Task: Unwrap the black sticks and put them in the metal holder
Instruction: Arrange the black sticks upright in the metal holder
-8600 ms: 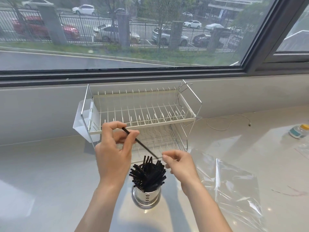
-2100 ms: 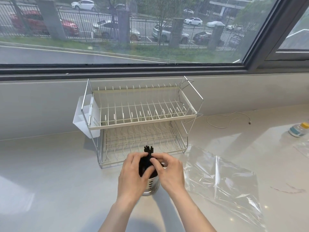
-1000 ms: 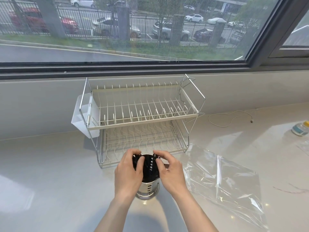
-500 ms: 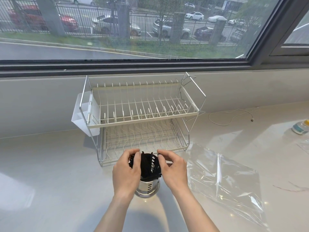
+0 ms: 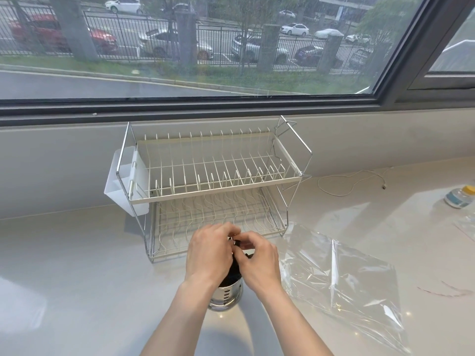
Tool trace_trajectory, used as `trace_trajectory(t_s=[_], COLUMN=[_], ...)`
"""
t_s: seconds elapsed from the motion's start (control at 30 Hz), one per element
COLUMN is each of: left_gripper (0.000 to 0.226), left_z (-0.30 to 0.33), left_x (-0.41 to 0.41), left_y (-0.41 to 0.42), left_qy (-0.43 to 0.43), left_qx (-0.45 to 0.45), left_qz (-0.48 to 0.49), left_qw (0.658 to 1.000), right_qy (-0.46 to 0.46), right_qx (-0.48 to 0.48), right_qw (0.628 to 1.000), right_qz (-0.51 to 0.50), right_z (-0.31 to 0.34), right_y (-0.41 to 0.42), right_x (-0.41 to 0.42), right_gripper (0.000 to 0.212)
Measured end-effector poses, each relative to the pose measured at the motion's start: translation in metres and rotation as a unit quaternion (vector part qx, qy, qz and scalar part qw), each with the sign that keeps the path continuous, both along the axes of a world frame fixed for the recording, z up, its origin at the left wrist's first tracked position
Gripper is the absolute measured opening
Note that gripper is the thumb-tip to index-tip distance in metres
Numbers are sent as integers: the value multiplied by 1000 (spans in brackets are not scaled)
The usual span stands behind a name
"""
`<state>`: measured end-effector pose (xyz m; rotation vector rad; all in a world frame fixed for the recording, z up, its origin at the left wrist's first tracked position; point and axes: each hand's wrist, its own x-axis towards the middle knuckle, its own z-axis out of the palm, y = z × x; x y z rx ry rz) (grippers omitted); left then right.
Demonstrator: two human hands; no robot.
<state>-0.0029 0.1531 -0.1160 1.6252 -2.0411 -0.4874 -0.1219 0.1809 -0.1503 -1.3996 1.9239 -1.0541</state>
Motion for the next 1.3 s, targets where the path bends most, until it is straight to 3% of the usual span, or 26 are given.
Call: trace_trajectory(t_s=[0.13,0.27,0.33,0.4,0.53,0.63,0.67,0.73,0.83,0.9,1.0,1.13,1.2,1.3], left_gripper=[25,20,21,24,24,23,23,25,27,36,61,74,75,80], left_z=[0,16,34,54,67,54,48,36,15,3,-18,-29,-30,-28], left_x=[0,12,25,39,51,52,51,49,48,52,53,48,49,54], left_y=[-3,-5,-11,-17,-18,-8,-4,4,18,27,37,45,47,51], left_qy=[47,166,289,439,619,667,661,594,400,263,146,116,91,79], left_qx=[31,-19,-45,-53,-33,8,21,37,41,25,67,86,70,32], left_qz=[65,76,101,120,143,169,170,156,107,74,4,-31,-36,-42], left_qw=[996,983,951,889,771,725,730,788,909,962,987,989,993,995], right_qy=[-15,-38,-80,-182,-486,-599,-616,-601,-454,-344,-165,24,68,39], right_qx=[11,-13,-36,-36,-79,-133,-154,-200,-276,-295,-240,-141,-75,-25], right_qw=[1000,999,995,979,861,778,760,759,828,877,951,989,995,999], right_qz=[-11,-16,-47,-86,-124,-134,-137,-151,-176,-159,-100,-35,-13,28], right_z=[-2,3,11,23,58,84,92,105,113,110,83,37,21,13], right_y=[-2,1,0,-4,-10,-11,-11,-11,-12,-12,-6,12,19,27], right_x=[0,-2,-8,-12,-15,-16,-16,-15,-14,-12,3,20,21,15], right_gripper=[20,28,28,16,9,17,19,17,16,18,21,8,8,25])
